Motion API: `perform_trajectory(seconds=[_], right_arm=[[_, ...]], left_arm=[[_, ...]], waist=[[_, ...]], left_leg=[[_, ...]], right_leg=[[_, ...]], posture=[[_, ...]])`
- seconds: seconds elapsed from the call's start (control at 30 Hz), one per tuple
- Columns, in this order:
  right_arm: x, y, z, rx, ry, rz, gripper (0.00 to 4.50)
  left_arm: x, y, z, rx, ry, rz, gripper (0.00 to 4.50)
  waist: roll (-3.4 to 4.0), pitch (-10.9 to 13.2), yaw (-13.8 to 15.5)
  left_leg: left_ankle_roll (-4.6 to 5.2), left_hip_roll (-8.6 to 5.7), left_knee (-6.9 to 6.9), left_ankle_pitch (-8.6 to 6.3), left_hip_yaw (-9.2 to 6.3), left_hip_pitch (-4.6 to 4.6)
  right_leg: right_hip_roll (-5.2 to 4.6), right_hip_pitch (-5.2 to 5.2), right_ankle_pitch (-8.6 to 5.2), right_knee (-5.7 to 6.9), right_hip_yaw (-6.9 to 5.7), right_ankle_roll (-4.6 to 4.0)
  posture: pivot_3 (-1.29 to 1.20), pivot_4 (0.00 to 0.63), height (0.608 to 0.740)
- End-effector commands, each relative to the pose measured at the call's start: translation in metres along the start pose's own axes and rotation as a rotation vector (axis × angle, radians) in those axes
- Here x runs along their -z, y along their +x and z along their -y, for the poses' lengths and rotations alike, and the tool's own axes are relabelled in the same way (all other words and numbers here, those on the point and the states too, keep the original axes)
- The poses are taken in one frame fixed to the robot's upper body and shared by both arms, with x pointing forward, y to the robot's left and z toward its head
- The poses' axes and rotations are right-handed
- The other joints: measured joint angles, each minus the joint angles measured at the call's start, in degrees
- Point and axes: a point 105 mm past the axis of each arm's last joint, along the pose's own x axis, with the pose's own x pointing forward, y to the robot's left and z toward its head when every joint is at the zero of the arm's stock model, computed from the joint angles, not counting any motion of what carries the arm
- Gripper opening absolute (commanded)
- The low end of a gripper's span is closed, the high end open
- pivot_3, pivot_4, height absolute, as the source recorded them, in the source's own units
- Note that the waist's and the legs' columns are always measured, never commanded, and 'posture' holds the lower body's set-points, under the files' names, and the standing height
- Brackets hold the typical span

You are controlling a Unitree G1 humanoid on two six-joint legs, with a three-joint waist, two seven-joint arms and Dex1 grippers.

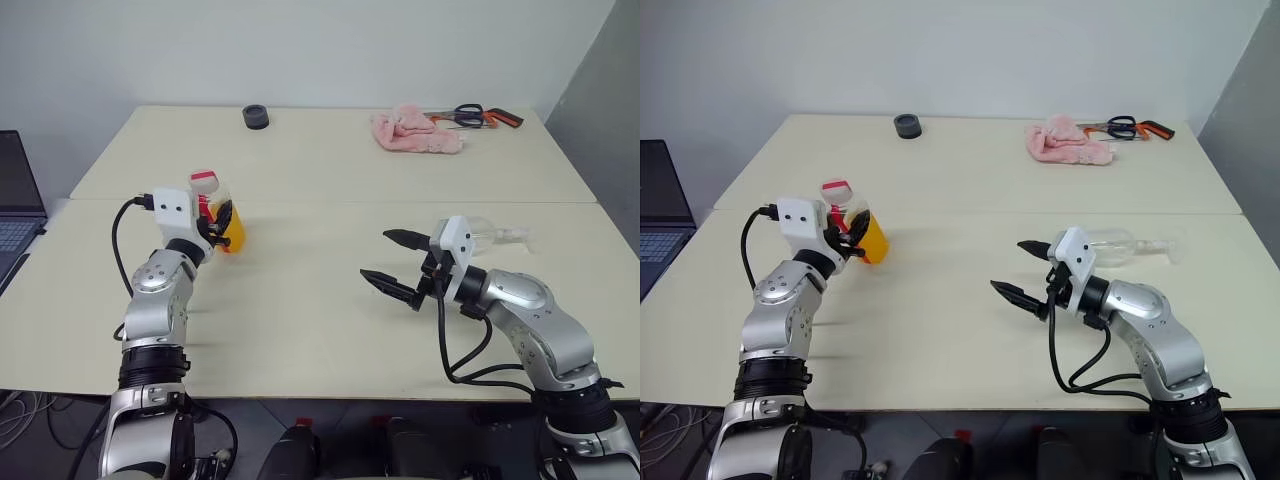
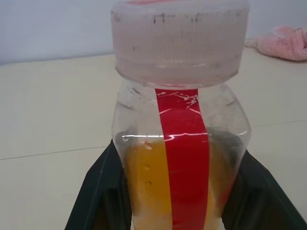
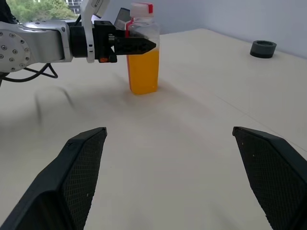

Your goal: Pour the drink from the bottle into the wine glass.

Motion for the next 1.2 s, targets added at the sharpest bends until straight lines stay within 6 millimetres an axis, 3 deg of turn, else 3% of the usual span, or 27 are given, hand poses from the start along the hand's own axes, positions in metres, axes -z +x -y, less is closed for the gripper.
perform_trajectory(seconds=[0.03,0.23,0.87,1.2], right_arm=[[-0.017,0.0,-0.003,-0.012,-0.042,0.048,4.5],[-0.018,-0.001,-0.002,-0.01,-0.058,0.054,4.5],[-0.023,-0.007,0.001,0.015,-0.097,0.085,4.5],[-0.023,-0.017,0.007,0.113,-0.111,0.072,4.5]], left_arm=[[-0.02,0.001,0.0,0.001,0.04,0.08,1.81],[-0.024,-0.005,0.007,0.023,0.026,0.12,1.81],[-0.037,-0.018,0.067,0.357,0.031,0.137,1.81],[-0.035,-0.021,0.101,0.576,0.073,0.108,1.81]], waist=[[0.0,0.0,0.0],[0.0,0.0,0.0],[-0.02,0.01,-0.01],[-0.03,0.02,-0.06]], left_leg=[[0.0,0.0,0.0,0.0,0.0,0.0],[0.0,0.0,0.0,0.0,0.0,-0.01],[0.0,-0.01,0.0,0.0,0.0,-0.03],[0.0,0.0,0.0,0.0,0.01,-0.03]], right_leg=[[0.0,0.0,0.0,0.0,0.0,0.0],[-0.01,0.0,0.0,0.0,0.0,-0.01],[-0.01,-0.01,0.0,0.0,0.0,-0.01],[-0.01,-0.01,0.0,0.0,0.0,0.0]], posture=[[0.0,0.15,0.74],[0.0,0.15,0.74],[0.0,0.15,0.74],[0.0,0.15,0.74]])
